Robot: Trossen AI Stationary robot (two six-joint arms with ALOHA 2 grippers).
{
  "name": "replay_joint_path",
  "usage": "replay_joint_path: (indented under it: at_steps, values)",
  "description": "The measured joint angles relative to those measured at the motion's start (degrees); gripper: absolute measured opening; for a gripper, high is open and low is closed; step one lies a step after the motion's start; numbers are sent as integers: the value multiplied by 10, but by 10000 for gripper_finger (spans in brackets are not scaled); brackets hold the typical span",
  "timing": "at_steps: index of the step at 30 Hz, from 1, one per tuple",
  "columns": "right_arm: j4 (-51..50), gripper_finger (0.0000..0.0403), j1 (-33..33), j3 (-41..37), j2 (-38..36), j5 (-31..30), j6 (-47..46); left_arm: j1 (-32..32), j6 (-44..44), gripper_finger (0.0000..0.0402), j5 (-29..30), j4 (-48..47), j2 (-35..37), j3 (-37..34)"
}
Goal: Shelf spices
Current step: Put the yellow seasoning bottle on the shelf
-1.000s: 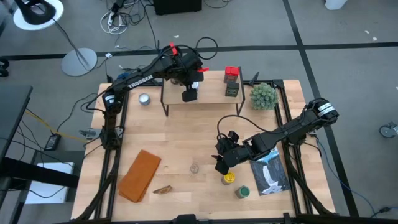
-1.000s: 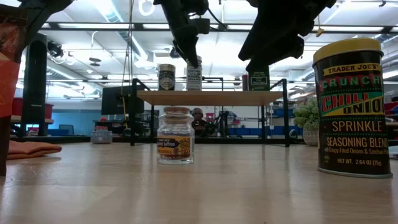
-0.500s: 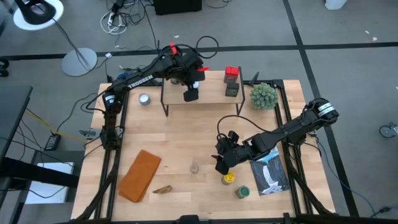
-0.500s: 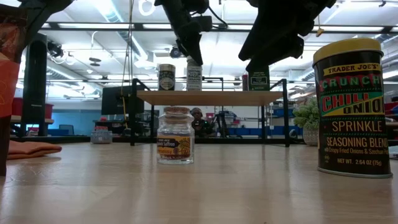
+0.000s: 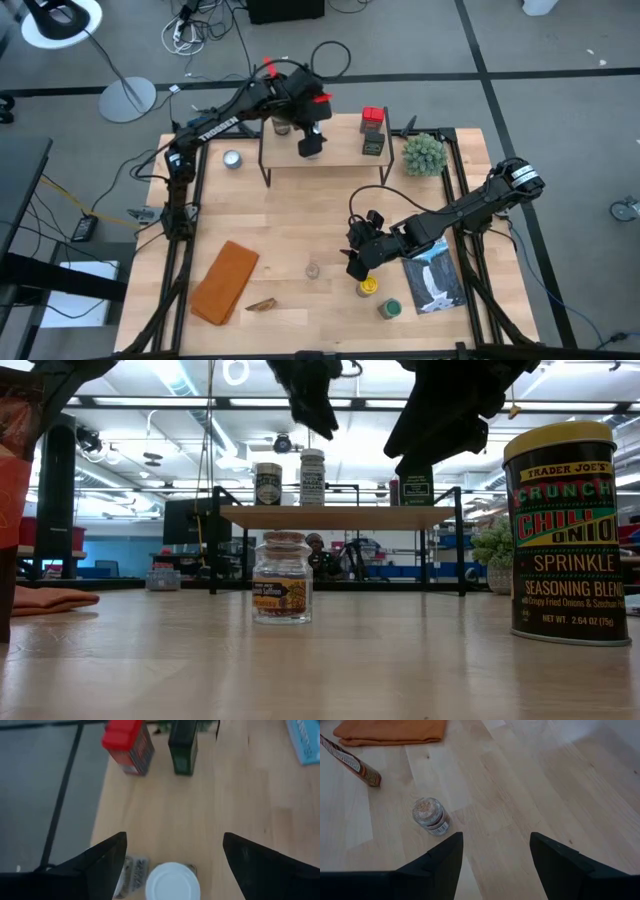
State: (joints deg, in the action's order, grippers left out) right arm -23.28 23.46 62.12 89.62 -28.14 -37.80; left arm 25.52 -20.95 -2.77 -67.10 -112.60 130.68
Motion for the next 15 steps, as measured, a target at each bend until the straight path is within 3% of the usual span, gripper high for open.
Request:
replay_joint_path:
  at_steps: [4,15]
  values:
    - [0,229,0,0,0,7,0,-5,2,335,0,-27,5,44]
    - [0,229,0,0,0,14,-11,-66,49,335,-3,-85,128,34]
